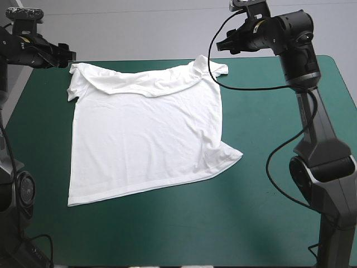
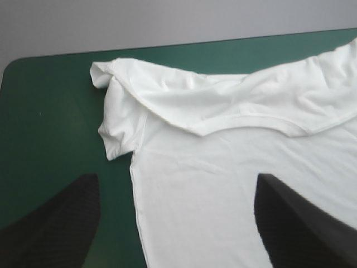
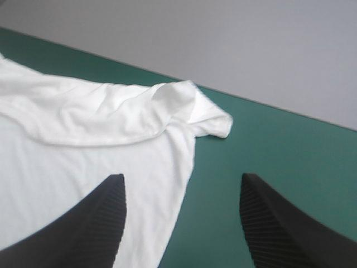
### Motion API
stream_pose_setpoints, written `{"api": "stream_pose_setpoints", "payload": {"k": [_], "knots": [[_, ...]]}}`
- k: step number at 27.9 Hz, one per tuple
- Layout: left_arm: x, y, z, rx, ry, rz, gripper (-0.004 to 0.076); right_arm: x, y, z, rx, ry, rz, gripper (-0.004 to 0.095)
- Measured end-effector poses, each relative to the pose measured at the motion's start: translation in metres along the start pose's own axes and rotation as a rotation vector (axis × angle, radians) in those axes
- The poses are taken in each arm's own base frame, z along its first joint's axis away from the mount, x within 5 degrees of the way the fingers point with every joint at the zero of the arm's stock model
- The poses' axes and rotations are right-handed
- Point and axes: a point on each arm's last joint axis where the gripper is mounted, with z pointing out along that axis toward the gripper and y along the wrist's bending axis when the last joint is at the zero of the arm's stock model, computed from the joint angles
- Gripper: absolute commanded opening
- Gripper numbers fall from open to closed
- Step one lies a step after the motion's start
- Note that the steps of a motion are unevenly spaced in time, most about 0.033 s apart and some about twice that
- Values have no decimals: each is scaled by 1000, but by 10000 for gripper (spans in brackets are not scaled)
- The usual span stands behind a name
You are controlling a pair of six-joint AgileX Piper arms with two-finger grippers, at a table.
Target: Fold the cloth
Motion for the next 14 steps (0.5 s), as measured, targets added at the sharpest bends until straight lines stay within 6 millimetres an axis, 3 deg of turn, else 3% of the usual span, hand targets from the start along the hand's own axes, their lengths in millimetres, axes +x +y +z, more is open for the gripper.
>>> {"api": "stream_pose_setpoints", "payload": {"k": [5,8,9,14], "knots": [[10,0,-1,-13,50,-29,517,27,8,-11,-77,136,20,577],[27,-2,2,-5,114,-42,510,58,10,-5,-91,267,23,577],[42,-5,2,0,167,-47,510,79,11,-2,-102,345,19,577],[93,-13,7,22,329,-68,510,121,13,2,-119,489,12,577]]}}
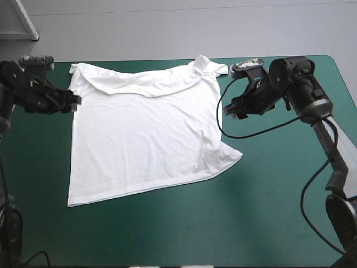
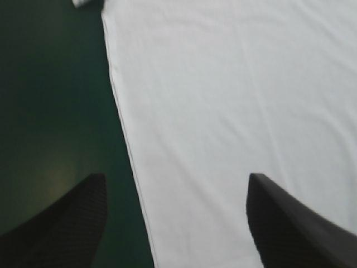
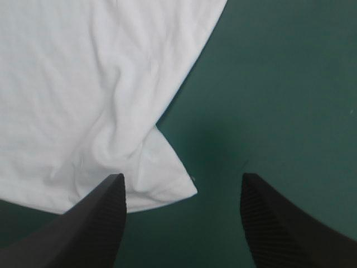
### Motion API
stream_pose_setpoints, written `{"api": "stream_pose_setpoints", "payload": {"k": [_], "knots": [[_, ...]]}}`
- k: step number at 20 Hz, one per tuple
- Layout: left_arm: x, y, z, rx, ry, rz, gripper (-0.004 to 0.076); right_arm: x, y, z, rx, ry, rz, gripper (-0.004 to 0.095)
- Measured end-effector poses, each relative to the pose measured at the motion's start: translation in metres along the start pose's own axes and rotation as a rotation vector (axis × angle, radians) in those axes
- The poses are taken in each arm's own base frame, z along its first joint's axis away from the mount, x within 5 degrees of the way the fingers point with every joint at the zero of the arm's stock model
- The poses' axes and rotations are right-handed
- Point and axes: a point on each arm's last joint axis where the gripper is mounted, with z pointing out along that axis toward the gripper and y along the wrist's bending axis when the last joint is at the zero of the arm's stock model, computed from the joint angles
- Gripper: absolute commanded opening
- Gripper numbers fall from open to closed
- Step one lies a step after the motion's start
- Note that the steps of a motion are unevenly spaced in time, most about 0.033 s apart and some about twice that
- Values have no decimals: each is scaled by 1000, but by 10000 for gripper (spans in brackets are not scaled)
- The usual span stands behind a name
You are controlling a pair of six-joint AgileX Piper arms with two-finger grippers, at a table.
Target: Fold the cloth
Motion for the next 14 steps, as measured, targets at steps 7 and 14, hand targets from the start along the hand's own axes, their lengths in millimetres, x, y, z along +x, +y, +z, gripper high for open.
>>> {"api": "stream_pose_setpoints", "payload": {"k": [7,14], "knots": [[99,-10,50,40,261,-58,510,38,1,28,-39,141,-2,577],[151,-11,93,12,309,-106,508,47,2,36,-58,170,-4,577]]}}
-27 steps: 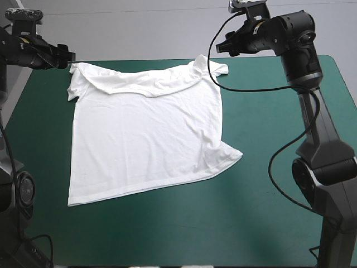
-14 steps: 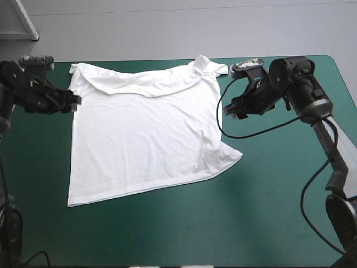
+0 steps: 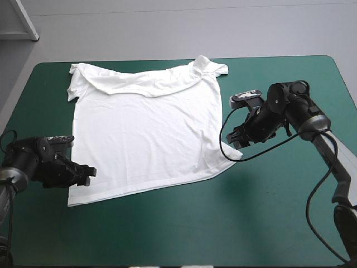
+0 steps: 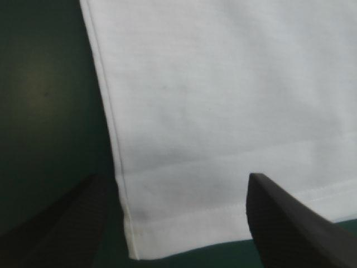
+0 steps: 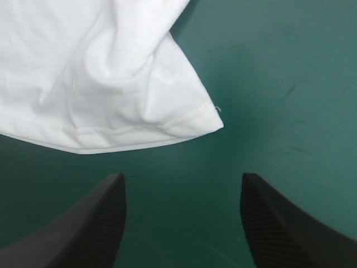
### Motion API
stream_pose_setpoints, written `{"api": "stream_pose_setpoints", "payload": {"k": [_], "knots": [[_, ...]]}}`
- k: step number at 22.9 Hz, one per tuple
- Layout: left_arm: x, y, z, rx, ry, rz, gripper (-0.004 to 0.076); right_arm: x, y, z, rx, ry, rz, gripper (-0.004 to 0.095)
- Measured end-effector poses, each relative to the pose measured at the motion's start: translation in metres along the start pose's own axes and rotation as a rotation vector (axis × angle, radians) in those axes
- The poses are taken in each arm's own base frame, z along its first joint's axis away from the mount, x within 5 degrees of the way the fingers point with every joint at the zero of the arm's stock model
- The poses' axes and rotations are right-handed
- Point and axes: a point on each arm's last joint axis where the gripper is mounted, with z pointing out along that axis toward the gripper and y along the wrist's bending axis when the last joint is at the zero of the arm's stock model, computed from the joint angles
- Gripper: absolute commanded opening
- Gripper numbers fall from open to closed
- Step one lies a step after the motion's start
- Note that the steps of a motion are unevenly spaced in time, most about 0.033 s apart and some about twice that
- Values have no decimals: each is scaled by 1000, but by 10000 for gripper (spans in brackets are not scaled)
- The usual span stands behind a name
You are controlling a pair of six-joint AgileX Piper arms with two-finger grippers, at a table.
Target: Fold the cloth
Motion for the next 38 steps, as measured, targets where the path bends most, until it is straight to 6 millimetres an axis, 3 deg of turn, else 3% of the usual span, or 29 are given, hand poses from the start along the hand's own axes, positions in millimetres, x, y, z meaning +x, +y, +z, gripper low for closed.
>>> {"api": "stream_pose_setpoints", "payload": {"k": [5,8,15,17,26,31,34,37,38], "knots": [[21,1,27,-1,11,-21,507,1,1,-4,0,-13,-2,577],[27,0,30,-2,-19,-28,463,1,1,-4,-6,-14,1,577],[33,1,35,-1,-77,-36,77,1,3,-3,-24,-14,9,577],[33,1,36,2,-98,-27,19,3,2,1,-25,-1,11,577],[32,0,37,17,-133,-6,20,30,-5,50,-11,44,23,577],[31,-1,36,19,-130,1,19,22,-9,68,-12,-44,-10,577],[31,-1,36,19,-130,1,19,19,-14,98,-28,-1,-13,574],[31,-1,37,20,-132,-1,19,12,-11,106,-91,-18,-20,462],[31,-1,37,21,-132,-2,19,11,-10,108,-109,-21,-14,367]]}}
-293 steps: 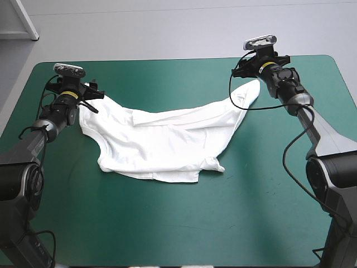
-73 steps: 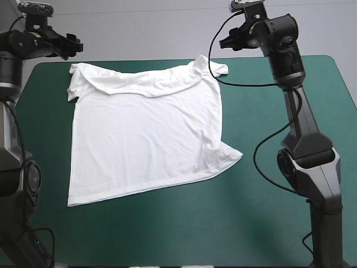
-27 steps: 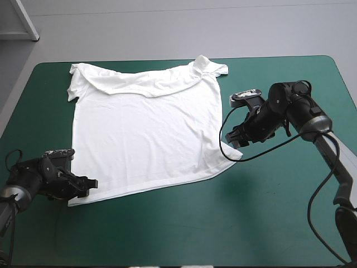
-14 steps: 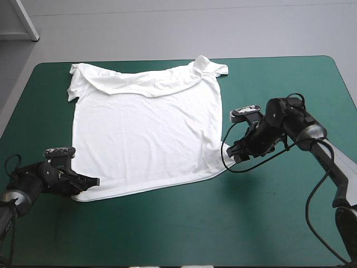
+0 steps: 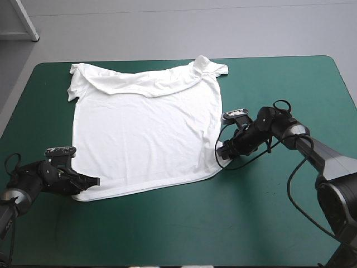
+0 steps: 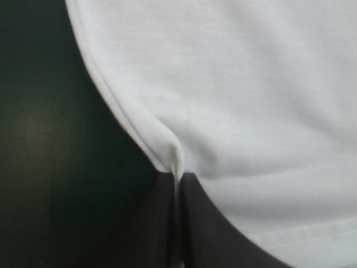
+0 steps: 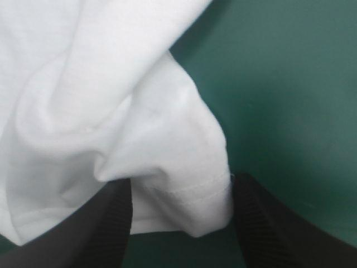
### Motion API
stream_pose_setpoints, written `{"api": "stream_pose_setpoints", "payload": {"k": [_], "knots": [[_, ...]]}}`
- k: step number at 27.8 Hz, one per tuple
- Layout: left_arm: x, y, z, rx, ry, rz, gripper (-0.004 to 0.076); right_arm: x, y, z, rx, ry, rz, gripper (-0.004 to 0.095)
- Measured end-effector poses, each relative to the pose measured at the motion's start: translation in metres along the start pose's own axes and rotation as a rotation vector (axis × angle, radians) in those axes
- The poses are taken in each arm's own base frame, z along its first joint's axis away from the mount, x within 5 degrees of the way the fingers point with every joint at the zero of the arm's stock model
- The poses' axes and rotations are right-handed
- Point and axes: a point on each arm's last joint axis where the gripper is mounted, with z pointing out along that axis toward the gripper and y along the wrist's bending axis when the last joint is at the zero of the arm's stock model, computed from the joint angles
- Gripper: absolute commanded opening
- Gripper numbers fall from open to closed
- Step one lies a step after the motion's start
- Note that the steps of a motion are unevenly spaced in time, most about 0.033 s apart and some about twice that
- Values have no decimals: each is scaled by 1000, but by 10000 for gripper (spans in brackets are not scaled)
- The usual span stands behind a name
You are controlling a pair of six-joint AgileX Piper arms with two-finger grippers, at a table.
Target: Fold the cloth
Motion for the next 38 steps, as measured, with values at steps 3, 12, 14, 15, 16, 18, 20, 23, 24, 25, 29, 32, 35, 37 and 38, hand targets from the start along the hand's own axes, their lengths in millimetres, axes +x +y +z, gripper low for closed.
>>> {"api": "stream_pose_setpoints", "payload": {"k": [3,12,14,15,16,18,20,23,24,25,29,32,35,37,38], "knots": [[0,0,0,2,-1,-2,19,-3,2,4,-41,-19,15,111],[-7,-2,-2,28,-18,-12,19,-4,5,6,-82,-28,18,-17],[-14,-3,-5,37,-5,10,19,-6,8,3,-97,-29,10,-17],[-17,-3,-6,44,6,17,19,-9,9,1,-101,-34,4,-18],[-23,-4,-10,52,11,24,19,-13,10,-4,-102,-49,-6,-17],[-37,-6,-22,60,-15,41,19,-24,14,-20,-94,-105,-33,-17],[-55,-8,-38,70,-66,57,19,-37,19,-43,-80,-177,-69,-17],[-84,-11,-71,72,-172,85,19,-55,27,-81,-52,-296,-105,-17],[-93,-12,-83,72,-211,93,19,-62,30,-95,-39,-336,-117,-17],[-100,-13,-93,72,-242,99,19,-68,32,-109,-26,-379,-127,-17],[-127,-18,-142,61,-396,134,19,-87,43,-161,21,-531,-169,-17],[-142,-22,-181,49,-518,163,19,-97,53,-198,41,-629,-208,-17],[-151,-28,-220,30,-643,241,19,-101,62,-231,51,-721,-240,-17],[-155,-32,-242,30,-718,286,19,-102,69,-253,59,-789,-261,-17],[-157,-35,-254,33,-760,300,19,-102,73,-264,63,-821,-273,-17]]}}
